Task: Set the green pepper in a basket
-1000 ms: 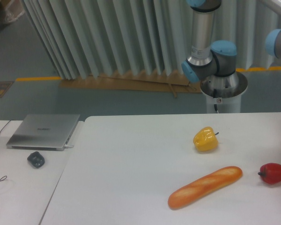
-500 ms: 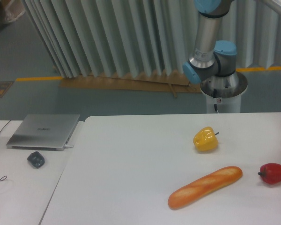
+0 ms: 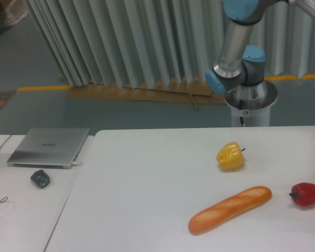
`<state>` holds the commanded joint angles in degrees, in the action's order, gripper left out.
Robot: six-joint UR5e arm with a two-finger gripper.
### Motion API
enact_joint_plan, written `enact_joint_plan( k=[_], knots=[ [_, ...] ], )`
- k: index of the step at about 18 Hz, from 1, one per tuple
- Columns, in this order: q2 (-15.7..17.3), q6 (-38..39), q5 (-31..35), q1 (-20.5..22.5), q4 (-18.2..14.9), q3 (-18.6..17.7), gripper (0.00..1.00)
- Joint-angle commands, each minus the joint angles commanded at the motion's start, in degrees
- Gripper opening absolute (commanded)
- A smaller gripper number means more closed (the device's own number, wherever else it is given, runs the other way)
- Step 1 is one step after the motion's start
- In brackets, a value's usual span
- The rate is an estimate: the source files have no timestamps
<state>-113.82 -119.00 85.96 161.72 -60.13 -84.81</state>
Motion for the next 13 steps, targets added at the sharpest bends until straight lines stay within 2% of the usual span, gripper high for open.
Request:
enact_joint_plan(
  k=[6, 13],
  knots=[
    [-1.76, -0.18, 0.0, 0.17, 0.98, 1.14, 1.0],
    [-1.15, -0.35, 0.0, 0.35, 0.89, 1.14, 1.0]
  ],
)
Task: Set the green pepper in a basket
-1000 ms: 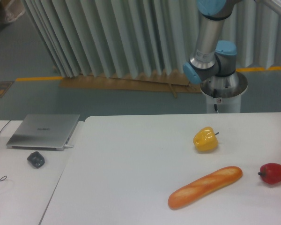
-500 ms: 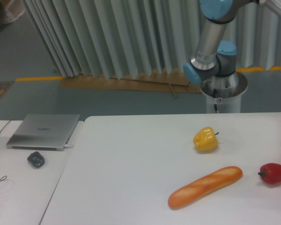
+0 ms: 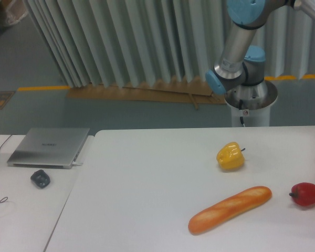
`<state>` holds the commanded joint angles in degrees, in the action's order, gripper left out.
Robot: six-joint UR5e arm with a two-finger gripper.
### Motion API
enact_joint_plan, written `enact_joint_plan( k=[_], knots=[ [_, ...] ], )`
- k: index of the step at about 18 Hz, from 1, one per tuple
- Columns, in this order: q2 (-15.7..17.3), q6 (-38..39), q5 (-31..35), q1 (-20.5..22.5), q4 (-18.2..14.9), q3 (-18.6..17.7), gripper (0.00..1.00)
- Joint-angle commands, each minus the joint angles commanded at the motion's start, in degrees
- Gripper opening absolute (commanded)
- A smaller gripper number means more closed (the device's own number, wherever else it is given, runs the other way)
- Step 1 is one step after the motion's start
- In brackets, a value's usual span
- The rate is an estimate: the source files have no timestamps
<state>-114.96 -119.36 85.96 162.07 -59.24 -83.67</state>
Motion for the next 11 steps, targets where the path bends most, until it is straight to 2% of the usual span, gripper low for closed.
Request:
enact_joint_plan(
  k=[4, 7, 11],
  knots=[
    [1.4, -0.97, -0.44, -0.79, -0.52, -0.7, 1.0],
    [5.27, -0.18, -1.49, -3.07, -1.58, -2.55, 1.0],
    [6.68, -0.09, -1.76, -4.22, -2.9, -2.72, 1.0]
  ],
)
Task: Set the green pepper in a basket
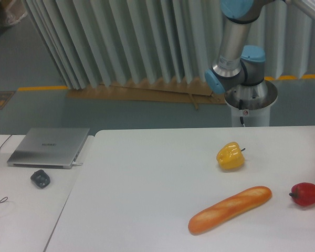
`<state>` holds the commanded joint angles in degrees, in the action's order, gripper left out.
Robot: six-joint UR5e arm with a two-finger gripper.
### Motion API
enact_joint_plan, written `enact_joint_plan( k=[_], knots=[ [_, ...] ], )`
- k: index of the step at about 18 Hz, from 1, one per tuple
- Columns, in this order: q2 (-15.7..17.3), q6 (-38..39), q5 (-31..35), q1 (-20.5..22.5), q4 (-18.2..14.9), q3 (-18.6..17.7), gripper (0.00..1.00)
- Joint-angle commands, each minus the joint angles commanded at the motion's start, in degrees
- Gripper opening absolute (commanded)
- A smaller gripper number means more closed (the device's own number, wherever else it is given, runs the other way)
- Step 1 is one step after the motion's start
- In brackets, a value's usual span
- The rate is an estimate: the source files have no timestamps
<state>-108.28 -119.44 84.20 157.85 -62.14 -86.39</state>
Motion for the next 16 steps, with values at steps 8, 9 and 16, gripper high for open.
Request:
enact_joint_plan(
  k=[8, 9, 16],
  knots=[
    [1.67, 0.18, -0.18, -1.76, -1.49, -2.19, 1.0],
    [2.02, 0.26, -0.53, -2.37, -2.02, -2.81, 1.0],
    [5.79, 1.76, 0.0, -9.13, -5.88, -8.34, 1.0]
  ],
)
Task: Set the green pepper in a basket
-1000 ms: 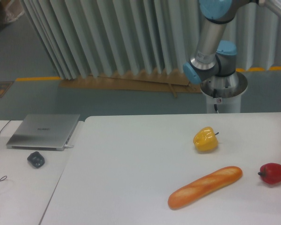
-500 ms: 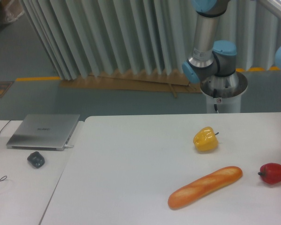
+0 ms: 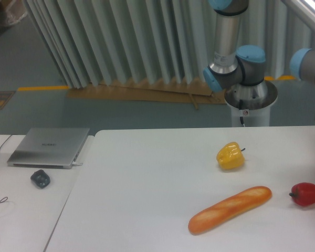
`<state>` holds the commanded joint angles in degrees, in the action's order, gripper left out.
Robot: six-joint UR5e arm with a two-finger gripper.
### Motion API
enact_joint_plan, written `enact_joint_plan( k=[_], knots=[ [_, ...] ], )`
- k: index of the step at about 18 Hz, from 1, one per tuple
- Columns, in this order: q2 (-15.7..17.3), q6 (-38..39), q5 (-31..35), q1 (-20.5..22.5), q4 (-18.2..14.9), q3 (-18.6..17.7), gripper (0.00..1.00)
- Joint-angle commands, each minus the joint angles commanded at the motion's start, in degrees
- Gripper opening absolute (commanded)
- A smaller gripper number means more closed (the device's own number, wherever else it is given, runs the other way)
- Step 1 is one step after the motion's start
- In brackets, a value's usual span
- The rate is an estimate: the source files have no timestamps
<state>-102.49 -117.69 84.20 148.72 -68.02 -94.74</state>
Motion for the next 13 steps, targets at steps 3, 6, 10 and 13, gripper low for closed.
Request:
enact_joint_plan(
  k=[3, 6, 10, 13],
  knots=[
    [1.15, -0.09, 0.18, -1.24, -1.75, -1.41, 1.0],
    [1.24, -0.26, 0.09, -2.12, -2.12, -2.55, 1.0],
    [1.76, 0.0, 0.18, -3.17, -2.29, -2.64, 1.0],
    [2.3, 0.96, 1.84, -4.67, -2.21, -3.26, 1.0]
  ],
)
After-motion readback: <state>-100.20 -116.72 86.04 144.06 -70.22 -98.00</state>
